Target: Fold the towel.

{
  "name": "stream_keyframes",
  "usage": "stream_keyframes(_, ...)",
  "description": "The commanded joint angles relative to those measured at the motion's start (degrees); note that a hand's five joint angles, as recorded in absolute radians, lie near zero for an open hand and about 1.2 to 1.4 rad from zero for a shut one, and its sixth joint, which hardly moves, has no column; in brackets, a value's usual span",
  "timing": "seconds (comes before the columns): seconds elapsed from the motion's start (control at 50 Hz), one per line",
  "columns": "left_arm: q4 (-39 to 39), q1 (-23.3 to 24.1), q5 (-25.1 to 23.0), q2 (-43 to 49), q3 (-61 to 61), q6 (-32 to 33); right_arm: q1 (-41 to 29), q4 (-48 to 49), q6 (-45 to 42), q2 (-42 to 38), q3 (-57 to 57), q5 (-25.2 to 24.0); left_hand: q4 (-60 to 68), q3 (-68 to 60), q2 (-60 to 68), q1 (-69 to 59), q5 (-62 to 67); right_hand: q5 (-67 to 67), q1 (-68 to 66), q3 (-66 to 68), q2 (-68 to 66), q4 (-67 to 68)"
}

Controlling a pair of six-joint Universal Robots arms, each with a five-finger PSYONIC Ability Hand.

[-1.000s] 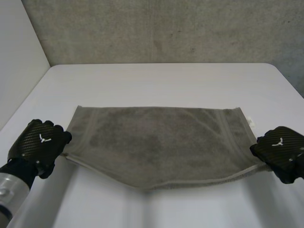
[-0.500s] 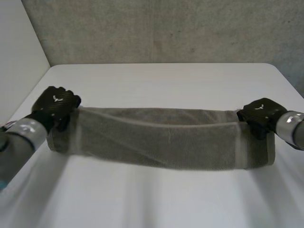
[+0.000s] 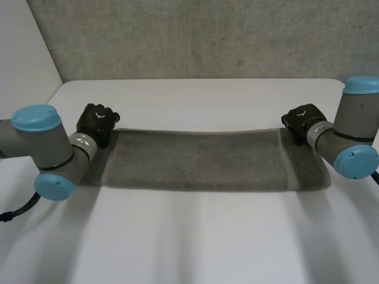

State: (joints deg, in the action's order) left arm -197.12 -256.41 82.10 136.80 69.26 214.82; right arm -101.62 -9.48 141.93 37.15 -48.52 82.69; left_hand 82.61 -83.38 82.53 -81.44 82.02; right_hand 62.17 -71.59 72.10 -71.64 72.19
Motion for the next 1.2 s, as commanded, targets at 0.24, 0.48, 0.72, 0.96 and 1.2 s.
stream_keyframes(0.24, 2.8, 3.28, 7.9, -6.0, 4.2, -0.63, -3.85, 0.51, 0.8, 2.58, -1.49, 3.44, -72.23, 73.0, -72.15, 71.06, -81.63, -62.17, 61.59, -62.1, 61.64, -62.19)
stream_keyframes(0.48, -3.35, 3.46, 7.82, -23.77, 26.01, -1.95, -2.8, 5.17, 0.27, 22.42, -31.86, 3.44, -72.06, 72.83, -71.98, 70.89, -81.46, -62.17, 61.59, -62.1, 61.64, -62.19)
stream_keyframes(0.72, -18.72, 4.78, 7.82, -31.25, 41.57, -8.19, 0.63, 17.02, 0.54, 29.47, -50.52, 1.34, -71.55, 72.32, -71.48, 70.39, -80.96, -53.35, 52.77, -53.29, 52.82, -53.37)
stream_keyframes(0.96, -21.99, 5.13, 7.9, -28.96, 42.36, -9.16, 2.65, 22.83, 0.71, 26.67, -51.85, -0.69, -71.55, 72.32, -71.48, 70.39, -80.96, -30.36, 29.78, -30.3, 29.83, -30.38)
stream_keyframes(1.2, -22.07, 5.04, 7.82, -29.4, 42.89, -9.25, 6.87, 24.77, 0.01, 25.25, -50.89, -0.43, -71.55, 72.32, -71.48, 70.39, -80.96, 7.83, -8.41, 7.9, -8.36, 7.81)
